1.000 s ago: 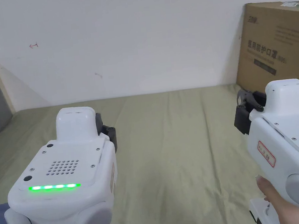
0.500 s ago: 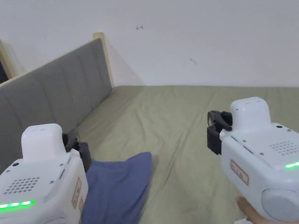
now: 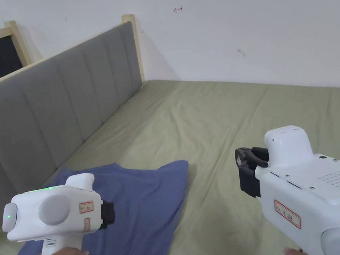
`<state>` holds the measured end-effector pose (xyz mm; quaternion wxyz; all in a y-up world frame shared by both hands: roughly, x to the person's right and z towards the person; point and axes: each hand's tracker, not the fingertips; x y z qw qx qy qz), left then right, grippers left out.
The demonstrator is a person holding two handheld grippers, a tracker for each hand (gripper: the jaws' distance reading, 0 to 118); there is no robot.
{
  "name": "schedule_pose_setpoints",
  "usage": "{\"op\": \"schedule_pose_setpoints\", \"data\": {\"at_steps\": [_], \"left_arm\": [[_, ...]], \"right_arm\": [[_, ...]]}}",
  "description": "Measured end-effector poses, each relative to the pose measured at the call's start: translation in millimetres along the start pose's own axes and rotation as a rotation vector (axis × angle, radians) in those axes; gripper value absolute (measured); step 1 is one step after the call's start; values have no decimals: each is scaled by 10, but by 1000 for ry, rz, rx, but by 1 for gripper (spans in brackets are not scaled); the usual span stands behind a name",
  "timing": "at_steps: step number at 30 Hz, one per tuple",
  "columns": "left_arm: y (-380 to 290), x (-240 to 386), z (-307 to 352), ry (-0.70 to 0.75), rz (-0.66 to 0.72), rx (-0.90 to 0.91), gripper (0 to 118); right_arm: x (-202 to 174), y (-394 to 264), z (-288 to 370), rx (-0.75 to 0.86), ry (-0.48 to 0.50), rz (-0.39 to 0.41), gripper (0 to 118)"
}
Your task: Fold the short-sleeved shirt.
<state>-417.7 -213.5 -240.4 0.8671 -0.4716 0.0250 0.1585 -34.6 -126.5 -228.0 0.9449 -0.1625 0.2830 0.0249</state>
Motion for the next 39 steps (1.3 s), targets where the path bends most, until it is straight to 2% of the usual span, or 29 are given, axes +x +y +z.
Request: {"op": "schedule_pose_setpoints", "data": {"at_steps": [1, 2, 3, 4, 5, 6, 7, 11, 13, 14, 15, 16, 20, 21, 23, 24, 25, 27, 29, 32, 35, 37, 39], "left_arm": [[11, -107, -136, 5, 37, -42, 1], [31, -193, -240, 16, 63, -58, 8], [55, -274, -354, 38, 97, -67, 25], [80, -333, -458, 68, 102, -69, 60], [72, -369, -533, 74, 103, -69, 80], [93, -397, -636, 90, 102, -74, 92], [120, -424, -746, 93, 99, -82, 97], [85, -499, -1291, 93, 105, -210, 99], [16, -451, -1496, 72, 49, -197, 118], [-17, -360, -1560, 57, 20, -192, 118], [-30, -261, -1625, 211, -71, -191, 118], [-50, -202, -1613, 239, -85, -163, 118], [-164, -259, -1450, 179, -38, -117, 118], [-154, -308, -1407, 167, -40, -102, 113], [-177, -309, -1238, 194, -69, -71, 81], [-180, -322, -1119, 181, -84, -36, 70], [-157, -308, -1002, 185, -98, 4, 70], [-194, -357, -858, 250, -103, 31, 1], [-191, -419, -675, 152, -51, 56, 2], [-159, -320, -318, 156, -76, 113, 2], [-78, -102, 133, 173, -140, 244, 2], [-25, 207, 545, 133, -119, 388, 2], [84, 574, 892, 38, -155, 483, 2]], "right_arm": [[26, -34, -31, -17, 2, 1, 1], [33, -69, -41, -29, 5, 2, 1], [55, -105, -68, -39, 5, 1, 1], [76, -135, -95, -46, 2, 1, 1], [99, -160, -120, -53, 0, -1, 1], [118, -188, -142, -61, -2, -5, 1], [142, -211, -174, -70, -3, -11, 1], [221, -301, -314, -96, -19, -26, 1], [250, -337, -394, -109, -26, -38, 1], [262, -356, -439, -115, -31, -44, 1], [271, -374, -499, -121, -36, -53, 1], [273, -385, -556, -128, -41, -58, 1], [246, -389, -804, -153, -39, -94, 1], [231, -387, -852, -156, -32, -100, 1], [206, -385, -931, -163, -22, -100, 1], [192, -385, -950, -167, -18, -98, 1], [181, -386, -962, -172, -10, -94, 1], [173, -388, -948, -173, -3, -96, 1], [175, -381, -901, -174, 3, -93, 1], [225, -323, -744, -164, 25, -109, 1], [275, -237, -497, -120, 16, -112, 1], [336, -165, -318, -102, 9, -109, 1], [409, -92, -83, -72, -14, -125, 1]]}}
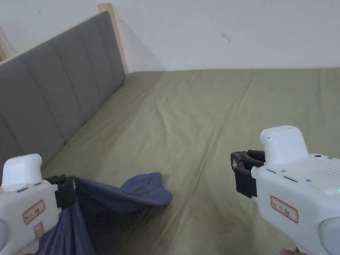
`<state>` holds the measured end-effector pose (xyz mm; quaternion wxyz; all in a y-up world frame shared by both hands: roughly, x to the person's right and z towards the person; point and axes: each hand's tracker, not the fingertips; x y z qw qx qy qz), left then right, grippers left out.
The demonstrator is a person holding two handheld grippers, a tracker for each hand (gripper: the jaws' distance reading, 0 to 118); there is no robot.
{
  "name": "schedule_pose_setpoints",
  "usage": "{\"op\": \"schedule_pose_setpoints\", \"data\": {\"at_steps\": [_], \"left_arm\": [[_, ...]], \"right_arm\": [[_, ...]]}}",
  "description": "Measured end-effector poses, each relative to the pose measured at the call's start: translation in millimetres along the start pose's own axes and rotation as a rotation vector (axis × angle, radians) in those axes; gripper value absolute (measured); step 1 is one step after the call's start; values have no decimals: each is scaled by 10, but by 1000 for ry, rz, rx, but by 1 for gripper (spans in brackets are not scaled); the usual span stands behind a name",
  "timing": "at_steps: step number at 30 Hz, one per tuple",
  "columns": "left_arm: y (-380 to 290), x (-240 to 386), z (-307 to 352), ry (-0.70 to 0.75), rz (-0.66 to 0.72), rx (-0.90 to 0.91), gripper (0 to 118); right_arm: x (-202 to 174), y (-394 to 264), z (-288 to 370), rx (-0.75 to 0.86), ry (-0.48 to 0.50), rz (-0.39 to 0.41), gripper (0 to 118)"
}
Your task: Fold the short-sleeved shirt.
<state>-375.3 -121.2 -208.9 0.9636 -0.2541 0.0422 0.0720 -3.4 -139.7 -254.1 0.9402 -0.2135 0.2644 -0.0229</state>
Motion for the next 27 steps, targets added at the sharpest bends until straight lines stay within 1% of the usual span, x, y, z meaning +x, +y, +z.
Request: {"op": "schedule_pose_setpoints", "data": {"at_steps": [3, 6, 9, 14, 16, 17, 21, 23, 24, 27], "left_arm": [[394, 620, 271, -135, -58, 102, 2], [652, 1216, 374, -335, -57, 146, 2], [745, 1829, 334, -505, -32, 129, 2], [682, 2721, 65, -685, -40, 50, 2], [618, 3027, -67, -758, -27, -14, 2], [579, 3161, -134, -773, -25, -45, 2], [277, 3666, -546, -757, -88, -205, 2], [75, 3843, -887, -774, -83, -357, 2], [-67, 3925, -1073, -764, -68, -476, 2], [-576, 4020, -1522, -696, -15, -758, 2]], "right_arm": [[152, 67, 405, 59, -30, -41, 1], [346, 127, 820, 114, -98, -35, 1], [592, 136, 1229, 170, -182, -35, 1], [1026, 62, 1831, 171, -323, -61, 1], [1176, 8, 2029, 170, -378, -66, 1], [1243, -21, 2106, 170, -400, -73, 1], [1491, -171, 2300, 170, -455, -134, 1], [1583, -251, 2302, 161, -472, -159, 1], [1620, -291, 2279, 149, -475, -170, 1], [1697, -404, 2182, 114, -467, -189, 1]]}}
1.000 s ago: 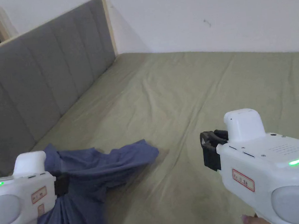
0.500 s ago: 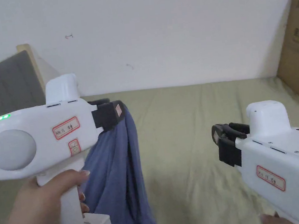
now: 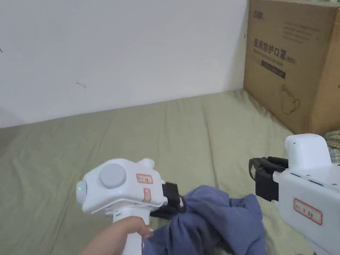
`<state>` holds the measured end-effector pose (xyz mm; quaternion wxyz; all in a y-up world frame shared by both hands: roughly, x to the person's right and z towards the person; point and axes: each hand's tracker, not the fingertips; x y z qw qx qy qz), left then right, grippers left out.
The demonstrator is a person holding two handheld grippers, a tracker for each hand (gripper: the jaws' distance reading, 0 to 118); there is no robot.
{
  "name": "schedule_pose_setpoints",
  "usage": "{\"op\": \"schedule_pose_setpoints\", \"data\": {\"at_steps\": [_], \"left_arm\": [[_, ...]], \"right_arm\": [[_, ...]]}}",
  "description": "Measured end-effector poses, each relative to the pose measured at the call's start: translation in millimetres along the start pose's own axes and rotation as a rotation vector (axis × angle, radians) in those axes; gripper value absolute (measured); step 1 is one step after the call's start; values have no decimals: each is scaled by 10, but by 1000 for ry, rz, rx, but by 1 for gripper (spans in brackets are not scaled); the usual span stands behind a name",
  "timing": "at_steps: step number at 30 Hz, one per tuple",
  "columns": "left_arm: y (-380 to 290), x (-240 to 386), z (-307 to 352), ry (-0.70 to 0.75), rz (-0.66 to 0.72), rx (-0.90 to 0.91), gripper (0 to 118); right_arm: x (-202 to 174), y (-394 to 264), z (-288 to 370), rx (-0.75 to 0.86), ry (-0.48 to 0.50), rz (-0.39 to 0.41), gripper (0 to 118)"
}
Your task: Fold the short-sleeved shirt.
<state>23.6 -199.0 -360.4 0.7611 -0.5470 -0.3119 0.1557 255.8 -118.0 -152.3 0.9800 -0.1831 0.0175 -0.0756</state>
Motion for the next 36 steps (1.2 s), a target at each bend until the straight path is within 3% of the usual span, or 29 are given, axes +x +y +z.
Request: {"op": "schedule_pose_setpoints", "data": {"at_steps": [3, 7, 8, 10, 11, 13, 20, 22, 23, 24, 25, 27, 33, 34, 35, 36], "left_arm": [[-214, -359, -454, 67, 216, -209, 3], [-476, -653, -541, -24, 311, -101, 8], [-490, -669, -494, -30, 304, -61, 18], [-462, -633, -361, -9, 235, -13, 92], [-447, -573, -267, 9, 190, 11, 118], [-417, -485, 32, -4, 91, 135, 111], [-777, -232, 1234, 155, -164, 525, 109], [-978, -179, 1420, 289, -198, 549, 85], [-1066, -202, 1483, 381, -192, 523, 60], [-1124, -237, 1494, 431, -195, 501, 7], [-1200, -309, 1500, 465, -180, 501, 0], [-1283, -483, 1501, 379, -146, 412, 0], [-1406, -1021, 880, 452, -17, 92, 3], [-1435, -1109, 739, 445, 1, 58, 18], [-1450, -1182, 631, 464, 40, 43, 56], [-1466, -1253, 508, 473, 68, 21, 112]], "right_arm": [[6, -134, -106, -43, 14, -6, 1], [34, -270, -209, -85, 22, -29, 1], [51, -288, -225, -91, 19, -29, 1], [70, -310, -252, -103, 13, -25, 1], [76, -311, -260, -107, 9, -24, 1], [97, -297, -254, -105, 0, -31, 1], [77, -215, -82, -22, -14, -28, 1], [57, -203, -30, 1, -15, -25, 1], [47, -200, -15, 8, -15, -23, 1], [35, -201, -9, 9, -15, -22, 1], [31, -201, -18, 4, -14, -18, 1], [11, -218, -35, -9, -12, -9, 1], [-15, -295, -68, -46, 2, -25, 1], [-12, -307, -73, -52, 4, -28, 1], [-2, -318, -82, -60, 4, -29, 1], [12, -335, -90, -69, -1, -31, 1]]}}
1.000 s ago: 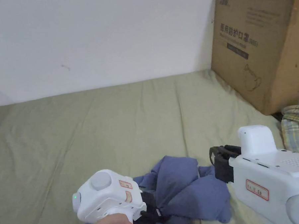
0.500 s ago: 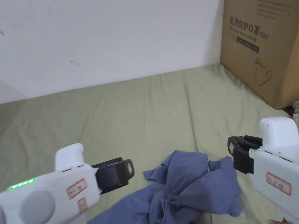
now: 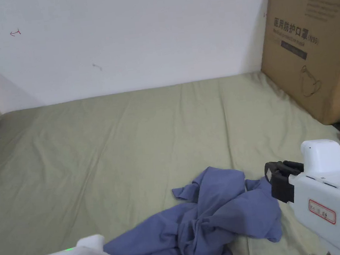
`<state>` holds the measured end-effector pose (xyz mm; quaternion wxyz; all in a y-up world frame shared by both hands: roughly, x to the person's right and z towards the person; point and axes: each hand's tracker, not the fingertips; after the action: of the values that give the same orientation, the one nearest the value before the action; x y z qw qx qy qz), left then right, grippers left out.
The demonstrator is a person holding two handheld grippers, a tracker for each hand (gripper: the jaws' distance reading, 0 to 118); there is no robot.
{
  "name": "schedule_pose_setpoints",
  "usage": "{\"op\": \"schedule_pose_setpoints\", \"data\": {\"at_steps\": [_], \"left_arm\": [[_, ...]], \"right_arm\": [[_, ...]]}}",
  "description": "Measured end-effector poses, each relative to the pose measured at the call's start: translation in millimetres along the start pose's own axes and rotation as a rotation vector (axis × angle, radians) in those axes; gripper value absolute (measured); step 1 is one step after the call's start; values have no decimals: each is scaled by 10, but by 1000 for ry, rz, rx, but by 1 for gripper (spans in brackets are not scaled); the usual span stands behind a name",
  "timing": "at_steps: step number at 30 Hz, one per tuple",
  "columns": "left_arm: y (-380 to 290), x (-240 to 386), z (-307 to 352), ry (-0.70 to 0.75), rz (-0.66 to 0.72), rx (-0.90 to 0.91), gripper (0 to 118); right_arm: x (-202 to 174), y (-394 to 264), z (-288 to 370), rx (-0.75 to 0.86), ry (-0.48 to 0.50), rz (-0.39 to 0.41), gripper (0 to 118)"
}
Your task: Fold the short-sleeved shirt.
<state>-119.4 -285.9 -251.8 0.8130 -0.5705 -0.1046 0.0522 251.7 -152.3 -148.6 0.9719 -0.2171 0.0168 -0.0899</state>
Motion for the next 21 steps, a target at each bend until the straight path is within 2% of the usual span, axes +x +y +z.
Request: {"op": "schedule_pose_setpoints", "data": {"at_steps": [1, 2, 5, 6, 7, 8, 9, 10, 12, 15, 16, 17, 18, 19, 21], "left_arm": [[-32, 2, -166, 0, 3, -49, 118], [-68, -2, -170, -5, 4, -18, 110], [-77, 152, -197, -1, -12, -98, 114], [-77, 233, -129, 32, -77, -69, 110], [-199, 294, -340, 56, -142, -60, 100], [-229, 337, -309, 38, -189, -43, 78], [-262, 355, -217, 23, -227, 11, 35], [-282, 359, -128, 4, -251, 56, 6], [-309, 311, -7, -113, -203, 103, 6], [-251, 206, 195, -92, -102, 160, 6], [-235, 163, 275, -89, -86, 198, 6], [-213, 125, 337, -83, -81, 223, 6], [-199, 93, 390, -107, -53, 220, 6], [-187, 64, 442, -102, -57, 217, 6], [-148, -11, 501, -105, -48, 218, 6]], "right_arm": [[18, -14, -10, -8, -8, -1, 1], [43, -27, -21, -16, -15, -3, 1], [154, -47, -89, -36, -48, -6, 1], [212, -32, -143, -47, -58, -1, 1], [279, -10, -215, -60, -74, 8, 1], [347, 10, -285, -77, -96, 16, 1], [430, 41, -393, -106, -119, 21, 1], [523, 72, -519, -136, -130, 4, 1], [710, 126, -795, -207, -127, -27, 1], [961, 165, -1299, -306, -97, -83, 1], [1047, 165, -1482, -352, -106, -106, 6], [1120, 161, -1669, -414, -108, -129, 25], [1210, 142, -1884, -477, -108, -165, 62], [1298, 97, -2097, -564, -97, -186, 84], [1442, -23, -2420, -623, -128, -205, 87]]}}
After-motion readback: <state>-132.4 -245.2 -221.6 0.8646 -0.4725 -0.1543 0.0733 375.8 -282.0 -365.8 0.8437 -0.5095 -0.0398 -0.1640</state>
